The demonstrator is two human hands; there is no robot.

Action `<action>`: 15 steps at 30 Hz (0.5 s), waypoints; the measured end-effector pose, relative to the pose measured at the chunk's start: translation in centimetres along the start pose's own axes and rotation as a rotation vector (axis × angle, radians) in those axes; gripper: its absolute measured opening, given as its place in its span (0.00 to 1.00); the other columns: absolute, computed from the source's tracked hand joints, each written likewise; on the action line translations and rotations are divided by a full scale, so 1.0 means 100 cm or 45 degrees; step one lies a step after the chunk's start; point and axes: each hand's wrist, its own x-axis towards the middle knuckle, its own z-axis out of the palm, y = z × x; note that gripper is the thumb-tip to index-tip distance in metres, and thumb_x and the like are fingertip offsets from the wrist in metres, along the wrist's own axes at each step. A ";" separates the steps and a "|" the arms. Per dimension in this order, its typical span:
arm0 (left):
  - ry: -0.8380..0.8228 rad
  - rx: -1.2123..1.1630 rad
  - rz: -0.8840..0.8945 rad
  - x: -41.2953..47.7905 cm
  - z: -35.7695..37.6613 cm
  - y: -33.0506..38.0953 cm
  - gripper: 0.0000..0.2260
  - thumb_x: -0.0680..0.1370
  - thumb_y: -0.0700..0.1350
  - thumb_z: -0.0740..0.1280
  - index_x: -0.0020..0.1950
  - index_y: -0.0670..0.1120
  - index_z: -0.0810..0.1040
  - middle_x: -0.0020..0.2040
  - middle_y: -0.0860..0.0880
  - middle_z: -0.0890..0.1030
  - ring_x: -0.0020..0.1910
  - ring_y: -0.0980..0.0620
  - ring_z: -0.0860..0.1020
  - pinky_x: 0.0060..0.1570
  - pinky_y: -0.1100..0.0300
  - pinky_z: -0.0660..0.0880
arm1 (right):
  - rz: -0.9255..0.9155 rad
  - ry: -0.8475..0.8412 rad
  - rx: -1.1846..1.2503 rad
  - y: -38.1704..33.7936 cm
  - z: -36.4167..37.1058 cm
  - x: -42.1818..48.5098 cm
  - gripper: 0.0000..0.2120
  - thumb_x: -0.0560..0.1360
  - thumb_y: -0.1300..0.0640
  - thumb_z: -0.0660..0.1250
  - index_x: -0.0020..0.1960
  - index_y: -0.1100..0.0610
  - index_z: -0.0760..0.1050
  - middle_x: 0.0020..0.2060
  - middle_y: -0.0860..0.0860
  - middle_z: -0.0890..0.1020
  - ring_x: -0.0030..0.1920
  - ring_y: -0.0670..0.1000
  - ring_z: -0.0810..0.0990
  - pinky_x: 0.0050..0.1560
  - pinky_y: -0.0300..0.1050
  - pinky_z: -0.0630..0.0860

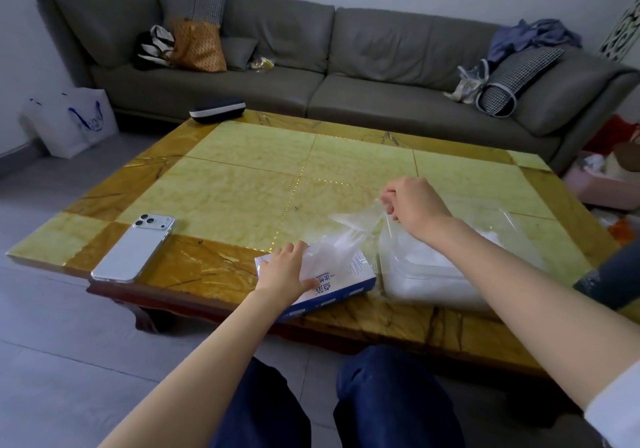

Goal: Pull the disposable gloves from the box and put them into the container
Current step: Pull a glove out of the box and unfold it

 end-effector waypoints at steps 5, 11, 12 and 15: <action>0.036 -0.121 0.000 -0.003 0.001 0.003 0.32 0.74 0.51 0.70 0.73 0.49 0.58 0.69 0.46 0.64 0.64 0.45 0.69 0.61 0.46 0.69 | -0.119 -0.058 0.057 -0.004 0.009 -0.014 0.09 0.79 0.62 0.60 0.53 0.64 0.77 0.50 0.58 0.81 0.51 0.58 0.80 0.55 0.51 0.76; 0.274 -0.022 0.220 -0.020 0.005 0.015 0.25 0.76 0.42 0.64 0.71 0.51 0.61 0.68 0.48 0.61 0.63 0.47 0.67 0.62 0.51 0.67 | -0.096 -0.268 -0.072 -0.014 0.026 -0.028 0.25 0.77 0.52 0.65 0.69 0.61 0.64 0.66 0.57 0.71 0.64 0.57 0.72 0.61 0.48 0.70; 0.266 0.019 0.249 -0.023 0.006 0.016 0.23 0.77 0.44 0.62 0.71 0.51 0.61 0.68 0.49 0.62 0.65 0.47 0.65 0.64 0.51 0.65 | -0.084 -0.264 -0.087 -0.013 0.029 -0.028 0.23 0.77 0.55 0.66 0.68 0.62 0.64 0.65 0.57 0.72 0.63 0.57 0.72 0.60 0.48 0.70; 0.136 0.115 0.236 -0.031 0.011 0.013 0.22 0.80 0.50 0.60 0.73 0.52 0.60 0.71 0.51 0.62 0.70 0.48 0.60 0.67 0.48 0.62 | -0.047 -0.192 -0.055 -0.006 0.035 -0.025 0.17 0.76 0.64 0.66 0.64 0.63 0.69 0.59 0.59 0.76 0.57 0.57 0.77 0.58 0.50 0.74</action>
